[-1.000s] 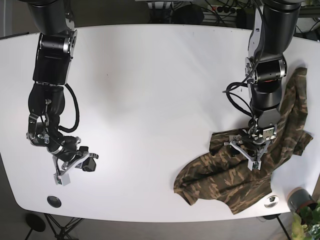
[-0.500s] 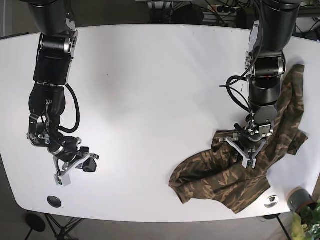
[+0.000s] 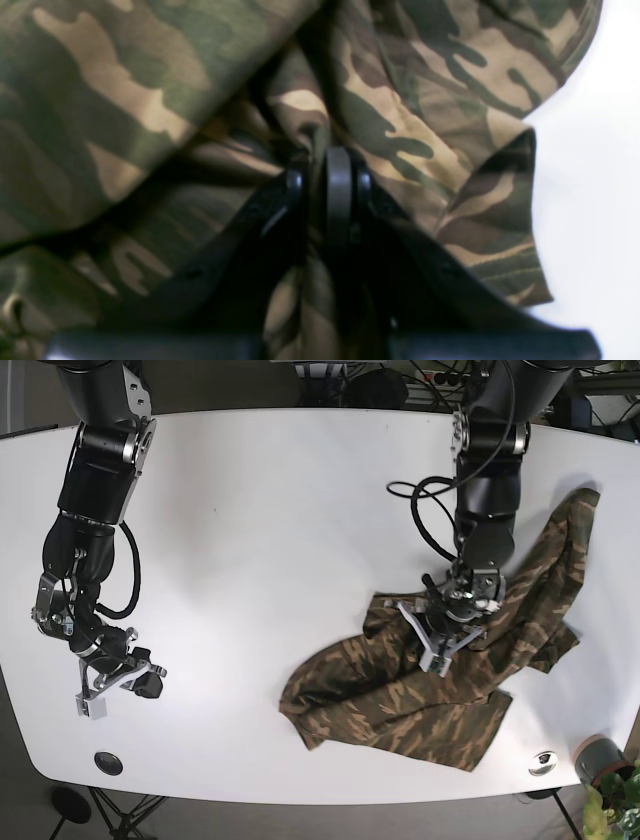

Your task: Fold the T-shirt properly

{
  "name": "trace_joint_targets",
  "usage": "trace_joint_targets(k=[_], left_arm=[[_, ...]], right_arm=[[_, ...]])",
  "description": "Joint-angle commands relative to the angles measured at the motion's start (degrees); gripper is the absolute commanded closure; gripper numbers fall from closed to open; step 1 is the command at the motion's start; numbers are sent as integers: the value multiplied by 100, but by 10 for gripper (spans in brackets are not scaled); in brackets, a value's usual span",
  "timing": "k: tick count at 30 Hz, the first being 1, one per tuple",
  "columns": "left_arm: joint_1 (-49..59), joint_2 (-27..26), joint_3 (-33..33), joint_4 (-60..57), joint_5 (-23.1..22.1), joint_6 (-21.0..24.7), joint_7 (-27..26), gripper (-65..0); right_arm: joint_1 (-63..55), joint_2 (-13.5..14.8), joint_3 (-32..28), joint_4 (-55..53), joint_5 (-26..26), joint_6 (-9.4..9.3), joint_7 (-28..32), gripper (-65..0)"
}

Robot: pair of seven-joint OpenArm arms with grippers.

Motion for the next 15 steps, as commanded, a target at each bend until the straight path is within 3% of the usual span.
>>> trace_joint_targets(k=[1,6,11,15], left_arm=[[243,130,363,604,118,-159,692,0],[797,218,1163,1562,92,-159,1149,0],[1298,306,1699,2327,109,-159,1422,0],[1676,280,2104,2898,109,-159,1694,0]], right_arm=[[107,58,48,335,149,65,13,-27],[-157,58,66,704,149,74,-22,-52],[-403,41,57,959,149,83,-22,-222],[-517,41,48,959,149,83,-22,-298]])
